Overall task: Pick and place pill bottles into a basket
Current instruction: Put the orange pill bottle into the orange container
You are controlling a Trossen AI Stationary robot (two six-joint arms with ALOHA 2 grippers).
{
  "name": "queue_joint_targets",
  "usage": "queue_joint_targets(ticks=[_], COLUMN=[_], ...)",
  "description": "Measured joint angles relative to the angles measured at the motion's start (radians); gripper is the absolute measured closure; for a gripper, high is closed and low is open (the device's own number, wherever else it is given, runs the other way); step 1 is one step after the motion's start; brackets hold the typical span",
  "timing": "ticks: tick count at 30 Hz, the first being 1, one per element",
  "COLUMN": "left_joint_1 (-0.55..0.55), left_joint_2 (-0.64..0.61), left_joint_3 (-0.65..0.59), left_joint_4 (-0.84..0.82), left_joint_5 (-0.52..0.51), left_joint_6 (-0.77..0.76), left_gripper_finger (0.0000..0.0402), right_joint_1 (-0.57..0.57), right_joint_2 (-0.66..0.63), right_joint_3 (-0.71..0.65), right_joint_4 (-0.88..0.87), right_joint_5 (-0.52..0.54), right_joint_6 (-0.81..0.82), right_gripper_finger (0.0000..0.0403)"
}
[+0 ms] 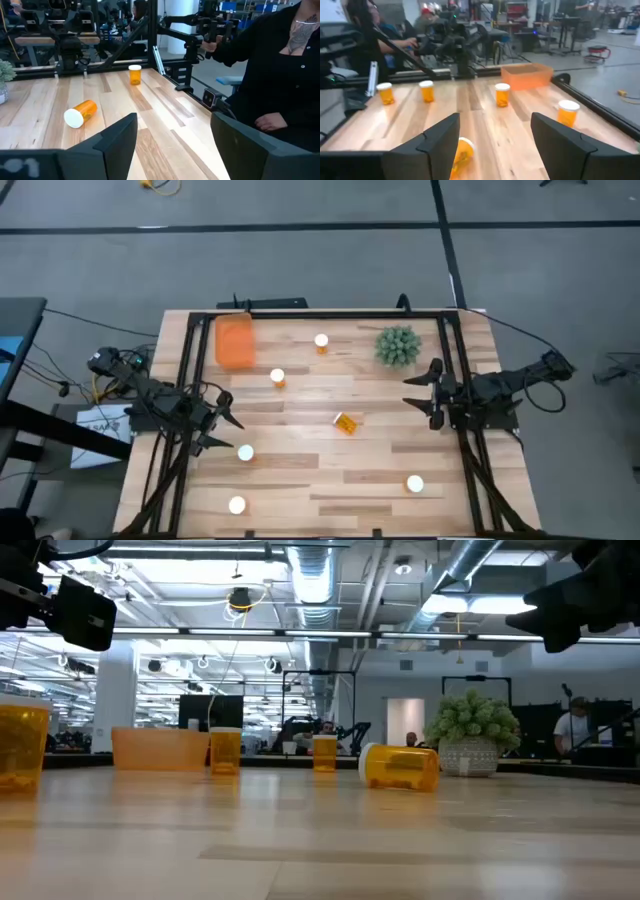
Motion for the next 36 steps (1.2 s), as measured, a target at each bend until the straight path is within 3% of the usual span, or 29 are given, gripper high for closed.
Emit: queue_joint_targets(ticks=[11,17,26,36], left_joint_1=[0.000,0.000,0.000,0.000], left_joint_2=[0.000,0.000,0.000,0.000], left_joint_3=[0.000,0.000,0.000,0.000], left_joint_4=[0.000,0.000,0.000,0.000], left_joint_5=[0.000,0.000,-0.001,-0.001], left_joint_6=[0.000,0.000,0.000,0.000], left_gripper_finger=[0.0159,0.0159,0.0159,0.0159], right_joint_1=[0.000,-0.013,-0.046,-0.044], right_joint_2=[0.303,0.537,0.861,1.118], right_joint_3=[0.160,0.315,0.590,0.813], right_joint_4=[-0.002,-0.071,-0.336,-0.620], right_joint_5=[0.113,0.191,0.115,0.058], right_joint_6=[0.003,0.095,0.231,0.361], right_gripper_finger=[0.0163,0.0163,0.0163,0.0163])
